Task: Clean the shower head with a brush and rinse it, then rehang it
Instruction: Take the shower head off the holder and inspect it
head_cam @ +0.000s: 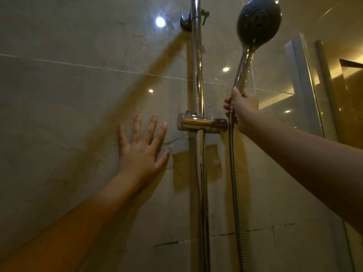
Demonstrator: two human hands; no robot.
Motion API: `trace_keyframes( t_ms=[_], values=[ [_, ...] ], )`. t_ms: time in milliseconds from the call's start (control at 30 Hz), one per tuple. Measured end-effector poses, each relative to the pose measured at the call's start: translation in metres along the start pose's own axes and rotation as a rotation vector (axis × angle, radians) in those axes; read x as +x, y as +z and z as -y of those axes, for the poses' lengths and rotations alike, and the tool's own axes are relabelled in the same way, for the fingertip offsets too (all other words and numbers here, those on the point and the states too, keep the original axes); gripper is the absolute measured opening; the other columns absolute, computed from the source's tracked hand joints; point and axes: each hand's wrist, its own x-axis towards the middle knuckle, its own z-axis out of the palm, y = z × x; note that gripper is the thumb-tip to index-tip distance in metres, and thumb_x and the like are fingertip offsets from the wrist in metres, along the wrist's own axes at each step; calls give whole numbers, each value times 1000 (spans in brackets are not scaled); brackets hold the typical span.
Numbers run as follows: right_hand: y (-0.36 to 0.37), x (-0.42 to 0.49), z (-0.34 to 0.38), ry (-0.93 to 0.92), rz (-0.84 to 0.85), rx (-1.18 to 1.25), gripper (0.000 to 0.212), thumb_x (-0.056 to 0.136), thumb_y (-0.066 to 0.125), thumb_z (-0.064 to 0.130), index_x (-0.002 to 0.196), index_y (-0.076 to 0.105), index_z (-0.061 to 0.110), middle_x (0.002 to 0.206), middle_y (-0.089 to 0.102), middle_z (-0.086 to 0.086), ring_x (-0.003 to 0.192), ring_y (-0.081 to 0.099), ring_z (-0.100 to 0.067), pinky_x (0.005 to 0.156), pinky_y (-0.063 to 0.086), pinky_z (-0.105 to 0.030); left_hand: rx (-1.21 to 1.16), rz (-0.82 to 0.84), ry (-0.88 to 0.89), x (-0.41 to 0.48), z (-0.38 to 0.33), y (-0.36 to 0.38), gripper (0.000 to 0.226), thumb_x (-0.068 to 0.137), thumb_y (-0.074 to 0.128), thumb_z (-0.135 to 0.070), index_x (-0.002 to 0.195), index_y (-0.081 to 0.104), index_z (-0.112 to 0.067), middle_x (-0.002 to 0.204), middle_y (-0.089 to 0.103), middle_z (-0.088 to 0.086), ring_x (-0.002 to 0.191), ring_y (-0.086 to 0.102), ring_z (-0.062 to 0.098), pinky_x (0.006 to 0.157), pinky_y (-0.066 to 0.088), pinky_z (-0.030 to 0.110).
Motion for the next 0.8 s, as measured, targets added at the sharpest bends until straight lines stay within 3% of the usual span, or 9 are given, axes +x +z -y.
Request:
trace_keyframes(
  t_ms=[267,400,500,567,667,733,800],
  values=[
    [-48,-26,-14,131,-51,-84,32,99,46,32,119,55,10,98,63,-6,88,63,-16,81,55,-30,-54,102,20,-1,1,-8,71,86,4,-63,146,-16,-32,157,-21,-1,143,-23,24,113,-13,56],
    [-72,-44,-12,220,-31,-102,35,100,44,32,123,53,7,105,64,-9,85,63,-16,73,54,-28,-138,206,12,-9,-6,-22,76,93,32,-53,148,-10,-22,158,-17,2,143,-19,19,116,-9,48],
    [-87,-64,-6,318,43,-85,37,101,41,30,125,50,3,111,64,-10,87,64,-17,68,55,-30,-469,125,-115,-25,-26,-40,67,89,45,-39,147,24,-14,156,22,8,143,19,25,116,17,47],
    [-96,-80,-1,353,93,-78,33,101,41,27,121,51,3,111,63,-11,90,66,-19,72,58,-36,-696,-76,-185,-47,-49,-55,47,84,45,-28,129,48,-14,131,51,9,121,46,27,100,39,46],
    [-111,-108,3,398,197,-59,24,101,43,25,109,52,4,97,63,-7,87,68,-20,82,56,-48,-865,-149,-85,-90,-102,-81,34,82,43,-26,112,52,-13,109,50,5,99,46,17,83,44,34],
    [-122,-130,2,426,280,-92,24,99,46,29,108,54,9,91,66,-3,87,68,-17,88,51,-51,-993,-54,-24,-118,-141,-96,41,84,44,-35,119,48,-14,115,44,2,99,44,12,82,43,25],
    [-135,-152,-3,443,345,-163,24,98,49,34,107,57,14,95,70,-1,94,67,-14,94,44,-51,-1142,101,-78,-141,-177,-108,49,85,45,-44,128,39,-20,123,37,-3,101,46,9,81,45,22]
  ],
)
